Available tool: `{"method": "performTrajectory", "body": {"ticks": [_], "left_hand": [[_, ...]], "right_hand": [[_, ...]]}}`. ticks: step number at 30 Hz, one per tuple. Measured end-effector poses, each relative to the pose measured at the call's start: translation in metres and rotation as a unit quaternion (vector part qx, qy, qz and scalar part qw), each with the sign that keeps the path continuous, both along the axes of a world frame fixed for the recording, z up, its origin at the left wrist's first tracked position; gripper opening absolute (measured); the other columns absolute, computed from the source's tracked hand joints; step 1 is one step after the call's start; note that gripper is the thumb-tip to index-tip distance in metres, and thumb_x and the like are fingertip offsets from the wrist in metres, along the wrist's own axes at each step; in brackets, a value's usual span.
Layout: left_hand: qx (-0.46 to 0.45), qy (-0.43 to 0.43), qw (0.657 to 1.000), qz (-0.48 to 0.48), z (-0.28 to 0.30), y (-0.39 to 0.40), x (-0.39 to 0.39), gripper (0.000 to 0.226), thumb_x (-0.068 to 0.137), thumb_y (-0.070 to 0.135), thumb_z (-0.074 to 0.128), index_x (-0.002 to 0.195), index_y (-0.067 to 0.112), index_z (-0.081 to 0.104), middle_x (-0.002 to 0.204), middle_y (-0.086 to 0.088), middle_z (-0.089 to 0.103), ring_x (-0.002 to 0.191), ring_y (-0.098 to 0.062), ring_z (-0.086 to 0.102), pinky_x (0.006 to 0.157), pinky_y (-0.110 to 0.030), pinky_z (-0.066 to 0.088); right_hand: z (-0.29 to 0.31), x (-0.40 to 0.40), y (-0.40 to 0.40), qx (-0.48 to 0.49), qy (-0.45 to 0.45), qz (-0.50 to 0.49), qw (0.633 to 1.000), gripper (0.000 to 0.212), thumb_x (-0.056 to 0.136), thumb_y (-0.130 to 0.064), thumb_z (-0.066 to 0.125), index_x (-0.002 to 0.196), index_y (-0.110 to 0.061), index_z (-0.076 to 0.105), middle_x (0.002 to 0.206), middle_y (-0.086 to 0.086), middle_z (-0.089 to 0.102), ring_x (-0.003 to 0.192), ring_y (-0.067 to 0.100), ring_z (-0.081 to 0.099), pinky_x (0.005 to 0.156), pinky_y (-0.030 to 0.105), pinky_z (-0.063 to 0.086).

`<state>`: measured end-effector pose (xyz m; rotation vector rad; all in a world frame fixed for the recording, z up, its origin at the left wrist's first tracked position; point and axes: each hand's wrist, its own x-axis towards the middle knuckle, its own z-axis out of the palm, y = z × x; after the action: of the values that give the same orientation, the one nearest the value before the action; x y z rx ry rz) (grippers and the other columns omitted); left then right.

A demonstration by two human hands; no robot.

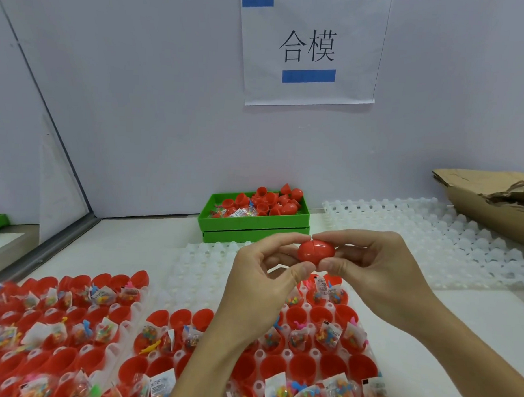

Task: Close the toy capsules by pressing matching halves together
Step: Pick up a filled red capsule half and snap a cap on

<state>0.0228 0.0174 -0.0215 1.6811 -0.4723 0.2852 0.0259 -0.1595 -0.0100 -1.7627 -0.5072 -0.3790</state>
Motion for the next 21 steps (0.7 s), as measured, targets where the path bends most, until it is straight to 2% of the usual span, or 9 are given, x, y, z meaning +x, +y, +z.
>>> {"method": "performTrajectory", "body": {"ticks": [3, 6, 8, 11, 15, 21], "left_hand": [[-0.008, -0.003, 1.0, 0.012, 0.0005, -0.0013, -0.0005, 0.032, 0.077, 0.012, 0.08, 0.101, 0.032, 0.074, 0.088, 0.005, 0.074, 0.083, -0.013, 0.07, 0.073, -0.019, 0.056], [-0.001, -0.007, 0.999, 0.044, 0.0005, -0.002, 0.0011, 0.029, 0.074, 0.019, 0.08, 0.095, 0.038, 0.073, 0.085, 0.008, 0.074, 0.08, -0.013, 0.071, 0.075, -0.024, 0.059], [0.0, -0.007, 0.999, 0.049, 0.0007, -0.0023, 0.0013, 0.025, 0.073, 0.026, 0.079, 0.094, 0.038, 0.073, 0.084, 0.008, 0.075, 0.08, -0.015, 0.071, 0.075, -0.029, 0.06], [0.008, 0.003, 0.999, 0.043, 0.0018, -0.0008, 0.0002, 0.025, 0.072, 0.031, 0.078, 0.096, 0.032, 0.073, 0.089, 0.008, 0.074, 0.085, -0.015, 0.071, 0.076, -0.034, 0.061], [0.013, 0.005, 1.0, 0.022, 0.0028, 0.0021, -0.0005, 0.025, 0.075, 0.025, 0.079, 0.099, 0.028, 0.072, 0.091, 0.013, 0.075, 0.087, -0.007, 0.071, 0.078, -0.022, 0.058], [-0.019, 0.02, 0.999, -0.015, 0.0043, 0.0036, -0.0021, 0.03, 0.072, 0.03, 0.077, 0.102, 0.027, 0.073, 0.093, 0.007, 0.077, 0.091, -0.012, 0.073, 0.083, -0.027, 0.059]], "right_hand": [[-0.0015, -0.0003, 0.0016, 0.014, 0.016, 0.009, 1.0, 0.038, 0.072, 0.004, 0.078, 0.099, -0.022, 0.073, 0.086, -0.005, 0.077, 0.08, 0.015, 0.075, 0.071, 0.019, 0.058], [-0.0025, -0.0021, 0.0045, 0.028, 0.01, 0.016, 0.999, 0.029, 0.069, -0.009, 0.079, 0.094, -0.022, 0.073, 0.086, -0.005, 0.078, 0.08, 0.015, 0.075, 0.073, 0.02, 0.059], [-0.0018, -0.0031, 0.005, 0.036, 0.01, 0.018, 0.999, 0.029, 0.065, -0.019, 0.078, 0.094, -0.023, 0.075, 0.085, -0.004, 0.078, 0.08, 0.016, 0.075, 0.074, 0.023, 0.06], [-0.0014, -0.0033, 0.005, 0.034, 0.006, 0.015, 0.999, 0.033, 0.063, -0.023, 0.077, 0.096, -0.022, 0.075, 0.085, -0.002, 0.078, 0.078, 0.018, 0.076, 0.074, 0.027, 0.061], [-0.0028, -0.0036, 0.0056, 0.026, 0.006, 0.018, 0.999, 0.036, 0.062, -0.026, 0.076, 0.097, -0.023, 0.075, 0.084, -0.002, 0.078, 0.078, 0.018, 0.076, 0.075, 0.028, 0.061], [-0.0011, -0.0037, 0.0056, 0.038, -0.018, 0.011, 0.999, 0.032, 0.062, -0.024, 0.078, 0.094, -0.027, 0.075, 0.08, -0.001, 0.077, 0.075, 0.016, 0.075, 0.072, 0.022, 0.06]]}}
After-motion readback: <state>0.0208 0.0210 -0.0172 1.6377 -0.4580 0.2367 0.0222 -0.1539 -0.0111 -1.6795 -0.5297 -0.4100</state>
